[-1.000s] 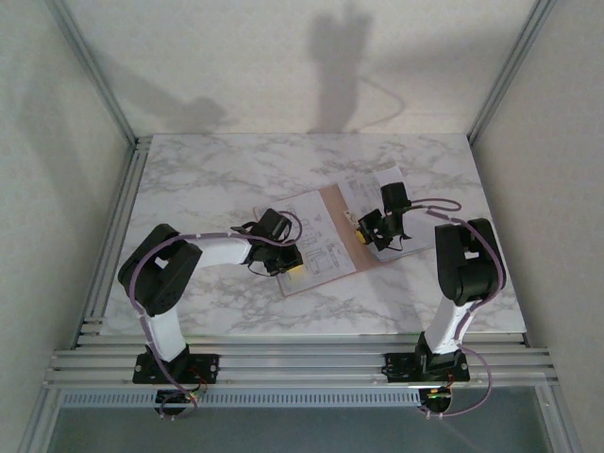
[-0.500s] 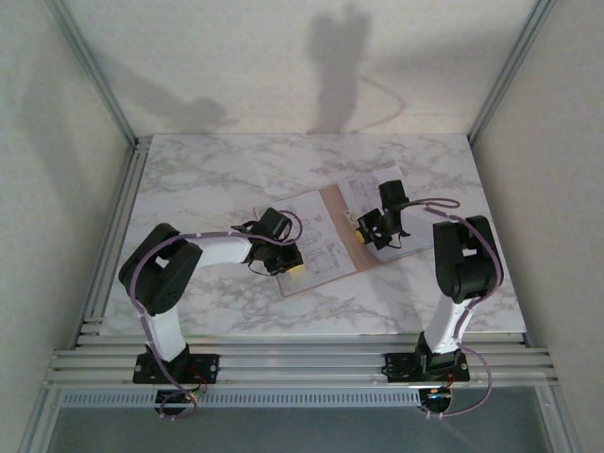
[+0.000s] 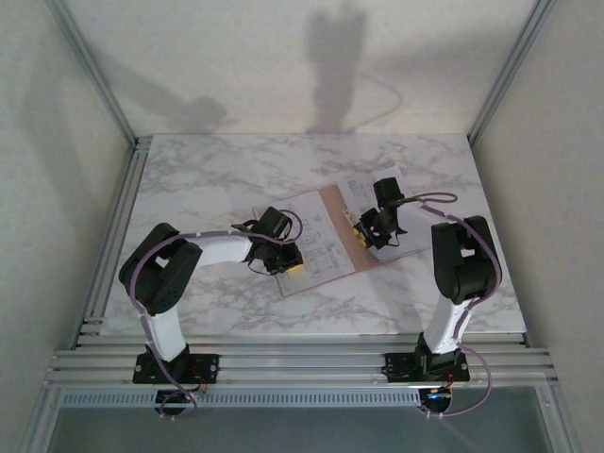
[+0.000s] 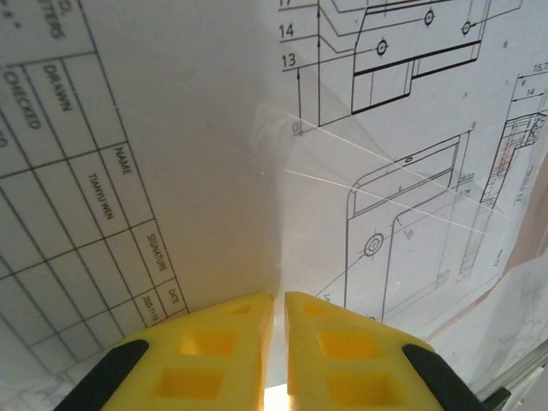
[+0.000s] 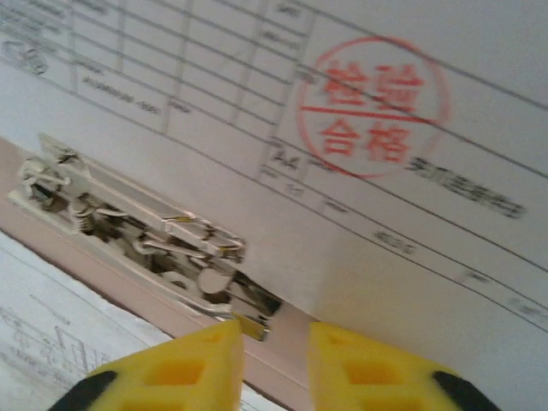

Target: Put the files into the folder

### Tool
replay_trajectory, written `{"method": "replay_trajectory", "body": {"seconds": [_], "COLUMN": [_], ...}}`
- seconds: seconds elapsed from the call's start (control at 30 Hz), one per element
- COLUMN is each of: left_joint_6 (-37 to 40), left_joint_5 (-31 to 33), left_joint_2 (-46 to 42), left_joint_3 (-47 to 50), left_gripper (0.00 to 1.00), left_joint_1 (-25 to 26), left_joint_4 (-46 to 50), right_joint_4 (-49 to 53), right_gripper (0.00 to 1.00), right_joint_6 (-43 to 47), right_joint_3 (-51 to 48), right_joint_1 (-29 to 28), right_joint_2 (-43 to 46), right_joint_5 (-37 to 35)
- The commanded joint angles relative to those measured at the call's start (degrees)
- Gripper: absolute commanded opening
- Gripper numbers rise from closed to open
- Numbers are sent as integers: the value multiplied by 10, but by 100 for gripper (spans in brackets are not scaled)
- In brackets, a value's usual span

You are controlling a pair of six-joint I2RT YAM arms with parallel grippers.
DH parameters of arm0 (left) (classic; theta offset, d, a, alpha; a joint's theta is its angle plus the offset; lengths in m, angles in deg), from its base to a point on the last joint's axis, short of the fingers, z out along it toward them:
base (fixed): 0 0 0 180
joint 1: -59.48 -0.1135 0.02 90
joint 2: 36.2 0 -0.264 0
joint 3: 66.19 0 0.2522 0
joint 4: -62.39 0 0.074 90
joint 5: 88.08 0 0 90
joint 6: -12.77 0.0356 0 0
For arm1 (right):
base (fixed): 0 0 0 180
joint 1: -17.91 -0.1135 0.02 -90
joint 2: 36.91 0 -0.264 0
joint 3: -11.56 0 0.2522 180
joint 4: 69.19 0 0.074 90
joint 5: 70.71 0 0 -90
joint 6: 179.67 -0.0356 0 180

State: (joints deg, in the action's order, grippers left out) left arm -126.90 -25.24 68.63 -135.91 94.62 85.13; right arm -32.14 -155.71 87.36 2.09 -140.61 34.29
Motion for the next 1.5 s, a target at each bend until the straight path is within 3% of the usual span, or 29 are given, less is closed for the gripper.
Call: {"method": "replay_trajectory", "body": {"seconds": [0.0,0.1,0.3,0.5,0.73,0.83,1.03,1.23,1.47], "left_joint_6": [13,20,46,72,90,84,53,45,69], "left_joint_5": [41,48,75,107,106,99,75,49,39], "left_joint_2": [20,21,19,-12,-35,-45,-91,-117,-138], "left_joint_3": [4,-2,-7,16,25,19,12,18,51], "left_gripper": [15,15,16,17,20,28,58,61,61], "left_joint_1": [-8,-8,-12,-51,-94,-95,-96,-110,-164], "left_joint_4": [86,96,137,167,168,161,128,106,120], "right_joint_4": [51,64,62,8,-25,-42,-88,-112,-113], "right_gripper": [39,46,49,40,34,26,9,3,2], "right_joint_6": [25,47,85,110,122,117,96,88,86], "right_joint_3": [30,57,49,-7,-60,-79,-99,-80,-68], "right_joint_1": [-2,-3,-2,-9,-64,-91,-112,-115,-124], "right_joint_2": [48,71,104,111,115,112,81,33,6], "right_joint_5": [-24,-23,-23,25,59,70,93,113,119]}}
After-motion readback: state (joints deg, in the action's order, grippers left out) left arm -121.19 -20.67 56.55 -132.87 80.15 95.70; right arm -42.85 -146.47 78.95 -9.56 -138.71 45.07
